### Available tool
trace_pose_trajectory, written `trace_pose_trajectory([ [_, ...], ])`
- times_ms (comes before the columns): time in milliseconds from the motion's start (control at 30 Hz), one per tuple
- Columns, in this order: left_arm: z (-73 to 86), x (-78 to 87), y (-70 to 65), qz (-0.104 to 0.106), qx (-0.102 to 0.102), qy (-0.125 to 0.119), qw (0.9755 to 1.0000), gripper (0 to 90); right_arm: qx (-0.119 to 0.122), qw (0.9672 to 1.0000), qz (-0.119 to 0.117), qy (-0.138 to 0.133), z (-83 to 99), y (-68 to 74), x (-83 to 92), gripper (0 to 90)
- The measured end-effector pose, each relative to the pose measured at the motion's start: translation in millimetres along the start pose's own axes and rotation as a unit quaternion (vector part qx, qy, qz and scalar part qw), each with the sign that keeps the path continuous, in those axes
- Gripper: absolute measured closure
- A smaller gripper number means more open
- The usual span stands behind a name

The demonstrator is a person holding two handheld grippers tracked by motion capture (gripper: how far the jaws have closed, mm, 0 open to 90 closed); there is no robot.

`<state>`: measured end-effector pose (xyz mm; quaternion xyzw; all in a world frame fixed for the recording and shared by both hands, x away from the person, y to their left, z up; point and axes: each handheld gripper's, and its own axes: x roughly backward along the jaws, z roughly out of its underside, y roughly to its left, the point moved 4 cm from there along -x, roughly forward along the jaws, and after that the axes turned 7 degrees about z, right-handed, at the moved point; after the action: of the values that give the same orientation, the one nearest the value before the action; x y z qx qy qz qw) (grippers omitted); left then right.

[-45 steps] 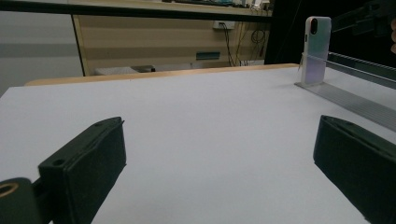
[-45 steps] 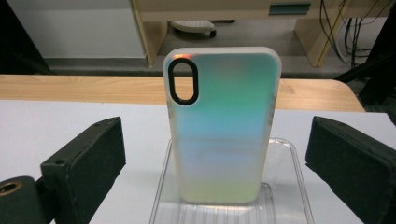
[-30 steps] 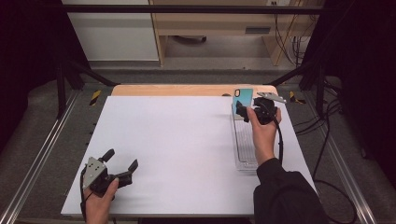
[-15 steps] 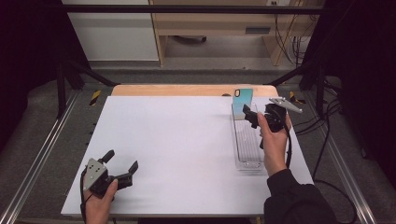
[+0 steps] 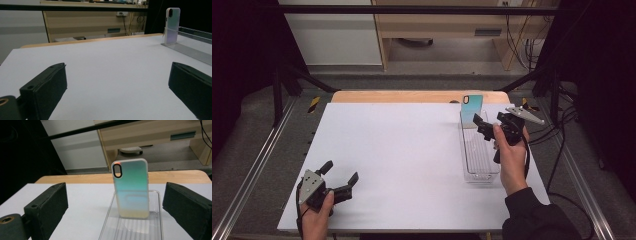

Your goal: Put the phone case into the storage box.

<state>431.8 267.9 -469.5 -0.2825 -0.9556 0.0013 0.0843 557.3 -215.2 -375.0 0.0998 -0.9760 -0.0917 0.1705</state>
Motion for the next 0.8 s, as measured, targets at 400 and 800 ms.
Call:
trace_pose_trajectory([
  [400,-0.3,10.7,3.5,-0.003,0.006,-0.006,1.0,1.4,-0.001,0.9996,-0.01,-0.028,-5.2,-22.7,30.9,6.4],
  [800,-2.2,22.0,11.2,-0.007,0.01,-0.013,0.9998,1.4,0.008,0.9984,0.005,-0.056,-2.4,-60.7,61.2,6.3],
])
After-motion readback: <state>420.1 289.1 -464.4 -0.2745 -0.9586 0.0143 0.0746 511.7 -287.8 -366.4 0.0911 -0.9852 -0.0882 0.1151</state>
